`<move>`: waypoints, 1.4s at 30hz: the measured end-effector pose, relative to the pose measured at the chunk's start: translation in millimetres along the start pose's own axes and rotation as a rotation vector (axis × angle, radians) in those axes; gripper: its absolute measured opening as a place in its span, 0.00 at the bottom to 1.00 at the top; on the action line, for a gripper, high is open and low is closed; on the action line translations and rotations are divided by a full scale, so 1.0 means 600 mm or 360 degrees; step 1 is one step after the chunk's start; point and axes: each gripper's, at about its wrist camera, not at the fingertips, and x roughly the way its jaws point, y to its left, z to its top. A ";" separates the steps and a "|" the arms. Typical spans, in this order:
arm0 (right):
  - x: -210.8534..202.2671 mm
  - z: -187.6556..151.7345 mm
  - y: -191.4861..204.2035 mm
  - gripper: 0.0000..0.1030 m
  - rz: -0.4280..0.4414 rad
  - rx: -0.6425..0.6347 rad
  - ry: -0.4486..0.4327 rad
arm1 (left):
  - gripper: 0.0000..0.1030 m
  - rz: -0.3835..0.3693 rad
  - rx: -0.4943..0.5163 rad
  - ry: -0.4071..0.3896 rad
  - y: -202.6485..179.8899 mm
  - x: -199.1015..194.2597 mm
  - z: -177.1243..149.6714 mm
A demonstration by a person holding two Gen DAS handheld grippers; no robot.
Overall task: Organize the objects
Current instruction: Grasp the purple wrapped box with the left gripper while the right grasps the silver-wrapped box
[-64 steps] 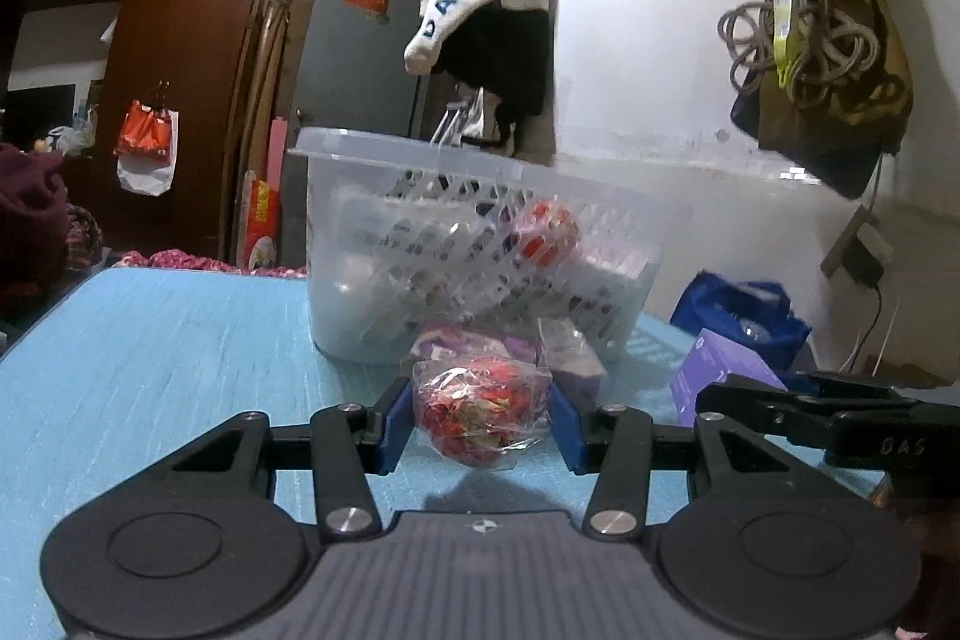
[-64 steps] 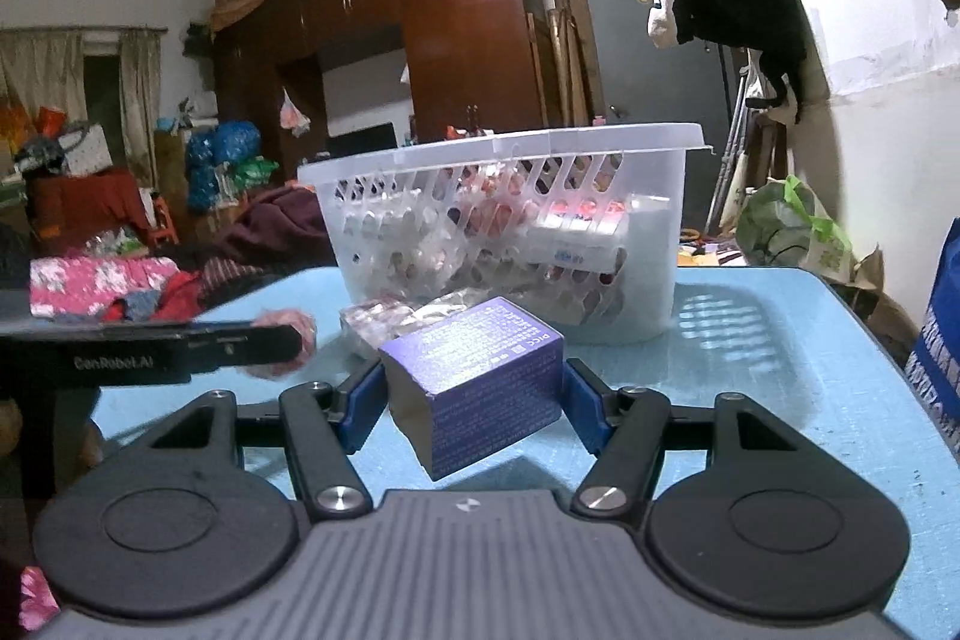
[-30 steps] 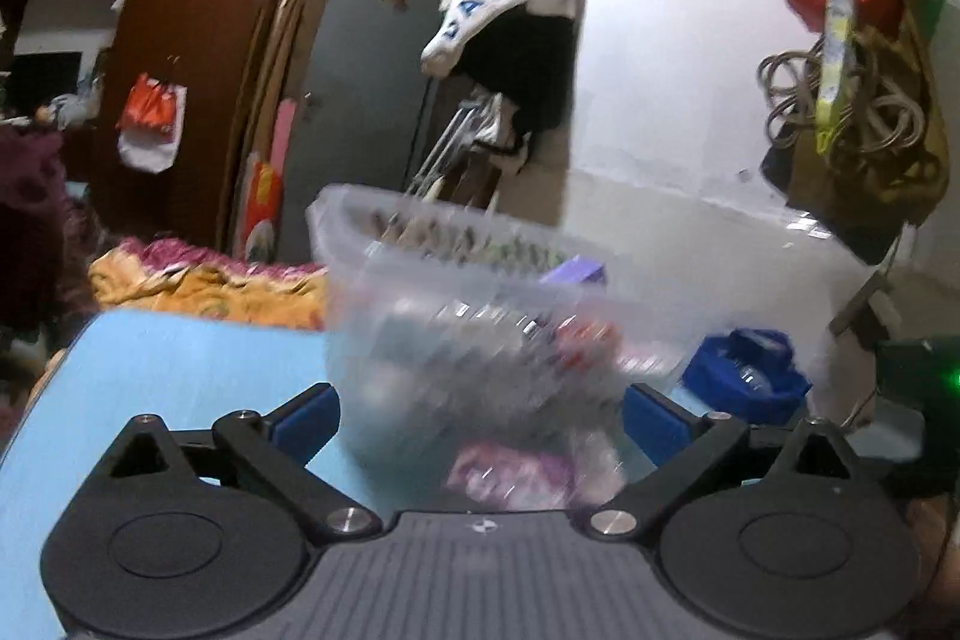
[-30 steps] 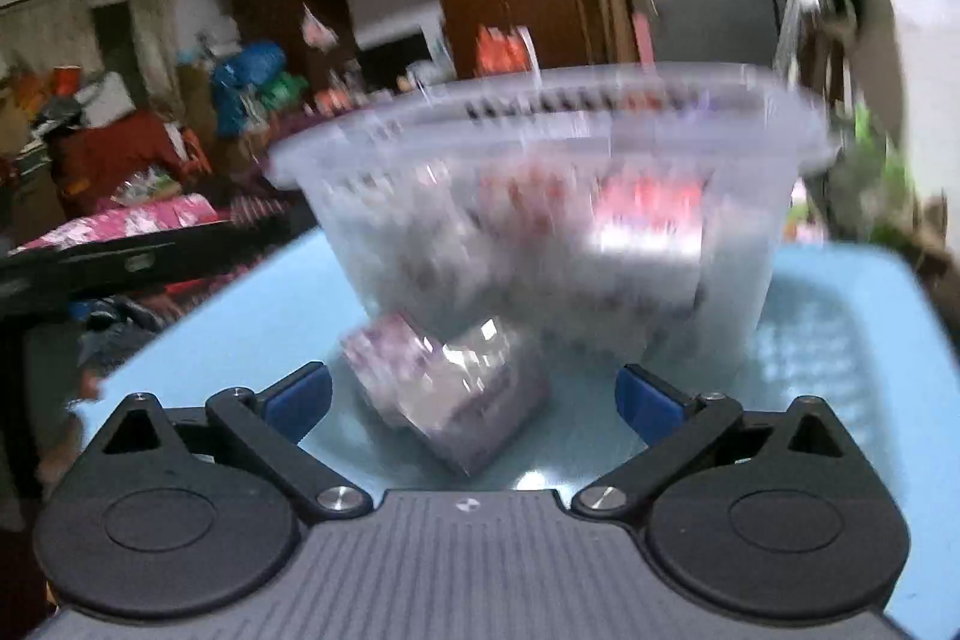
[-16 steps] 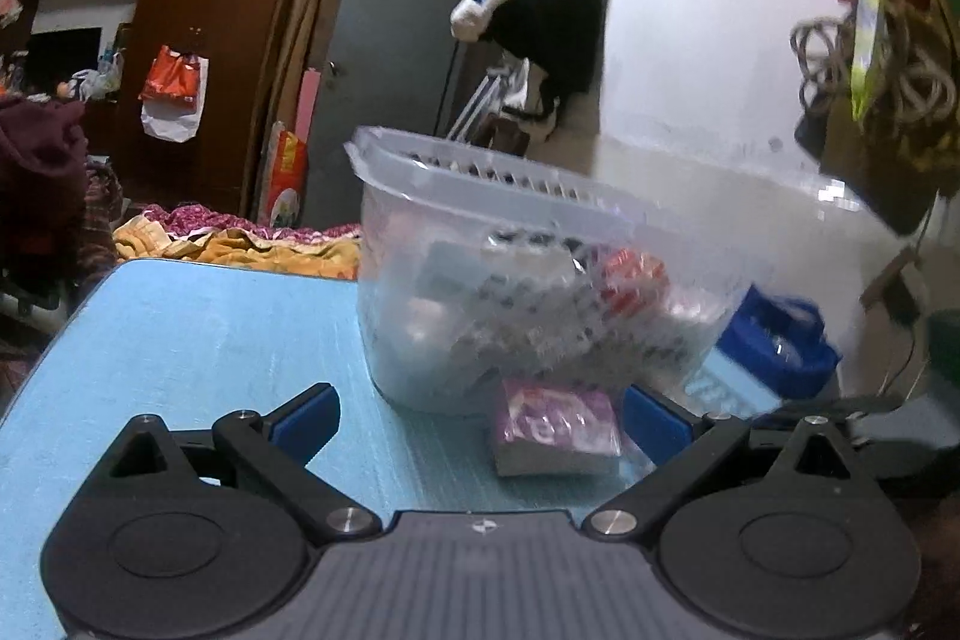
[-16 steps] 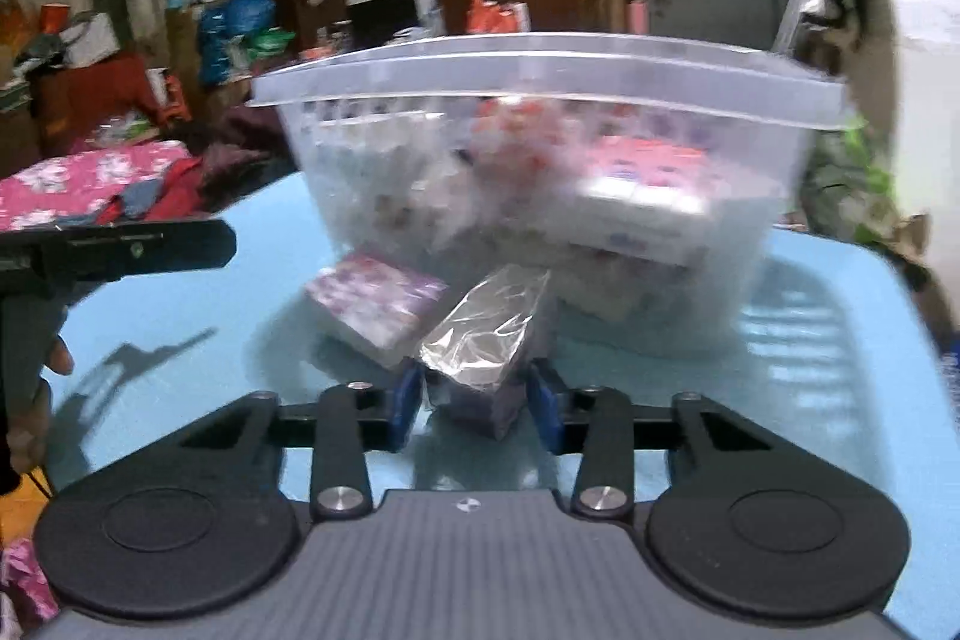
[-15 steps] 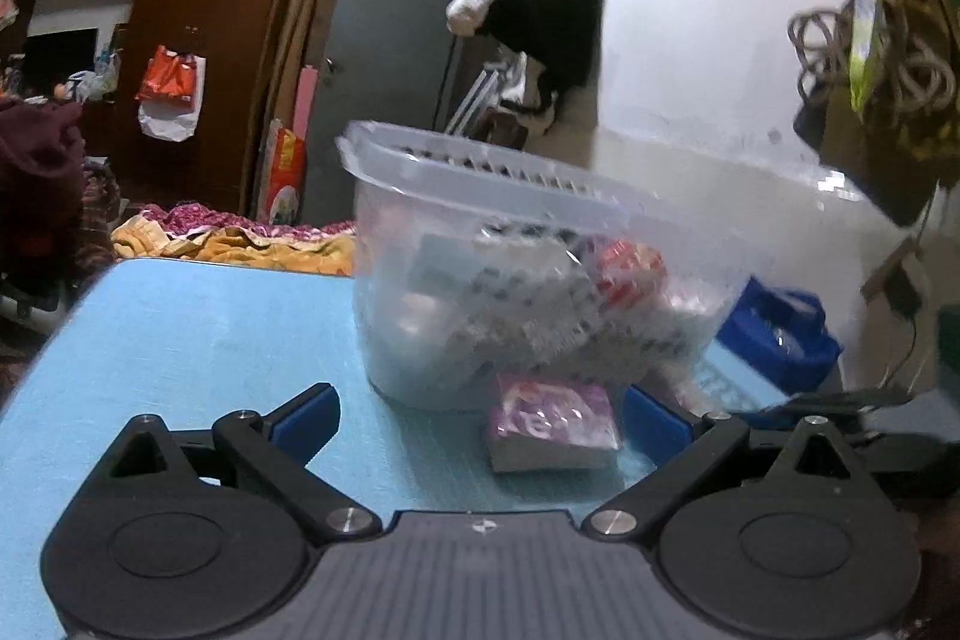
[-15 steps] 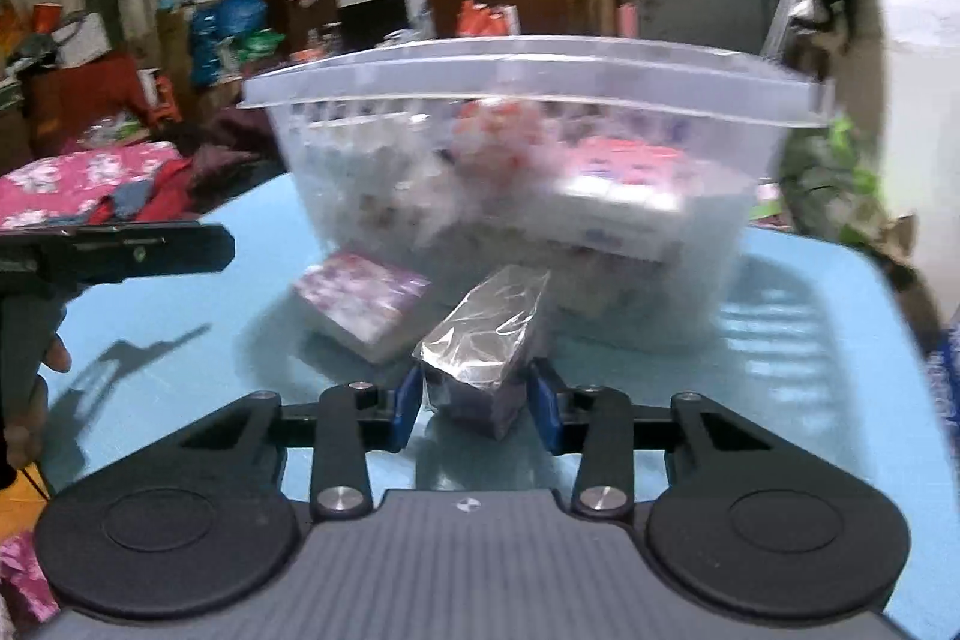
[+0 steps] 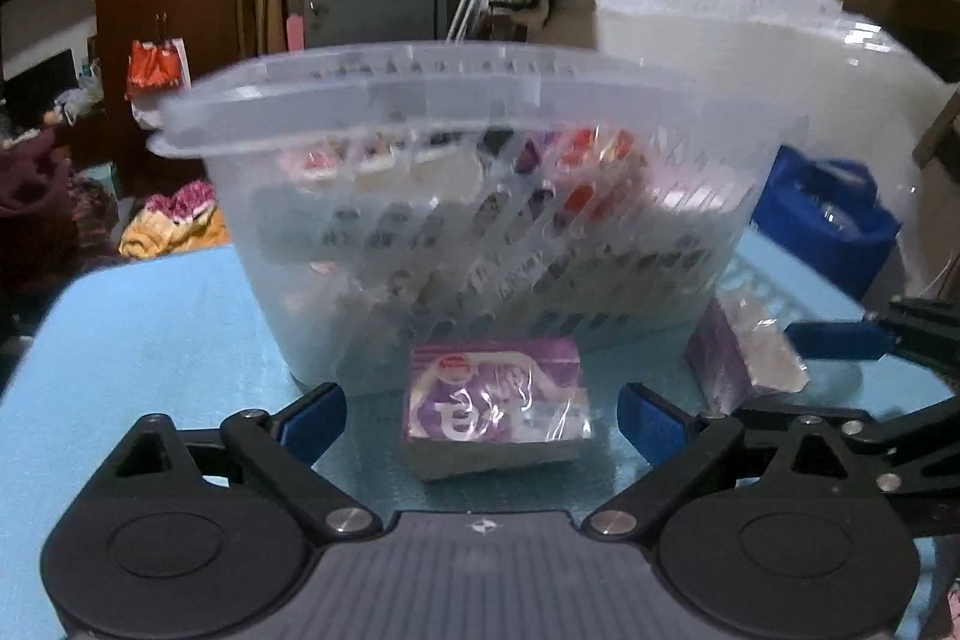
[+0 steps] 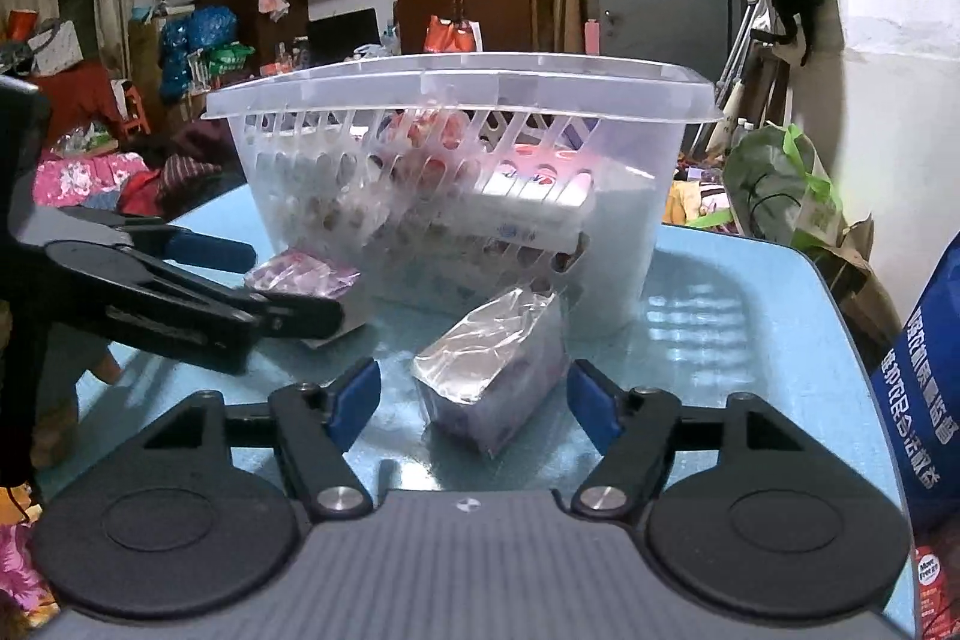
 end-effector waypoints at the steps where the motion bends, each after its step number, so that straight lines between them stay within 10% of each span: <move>1: 0.000 0.001 0.000 0.70 0.0000 -0.0002 -0.0003 | 0.93 0.0004 -0.0001 0.0038 0.000 0.007 0.000; 4: 0.017 0.008 0.004 0.74 -0.0009 -0.0033 0.0046 | 0.67 -0.0005 -0.0040 0.0064 0.011 0.007 -0.002; 7: 0.030 0.010 0.006 0.72 -0.0028 -0.0044 0.0078 | 0.67 0.0027 -0.0035 0.0037 0.018 -0.008 -0.011; 9: 0.028 0.008 0.007 0.52 -0.0039 -0.0047 0.0070 | 0.67 -0.0040 -0.0062 -0.0027 0.026 -0.026 -0.018; 16: -0.011 -0.009 0.024 0.51 -0.0087 -0.0139 -0.0145 | 0.67 -0.0398 -0.0181 -0.0272 0.063 -0.076 -0.057; 24: -0.042 -0.016 0.010 0.50 0.0045 -0.0096 -0.0324 | 0.68 -0.0499 -0.0147 -0.0403 0.069 -0.085 -0.056; 30: -0.121 0.008 0.017 0.51 0.0240 0.0017 -0.0561 | 0.68 -0.0455 -0.0067 -0.0604 0.060 -0.157 -0.023; 38: -0.090 0.252 0.035 0.52 -0.0004 -0.0216 -0.0511 | 0.68 -0.0247 -0.0088 -0.0561 0.074 -0.143 0.196; 40: -0.045 0.277 0.023 0.63 -0.0024 -0.0201 -0.0415 | 0.97 -0.0191 -0.0080 -0.0484 0.079 -0.106 0.214; 42: -0.012 0.279 0.014 0.87 -0.0066 -0.0165 -0.0366 | 1.00 -0.0088 -0.0091 -0.0407 0.085 -0.072 0.212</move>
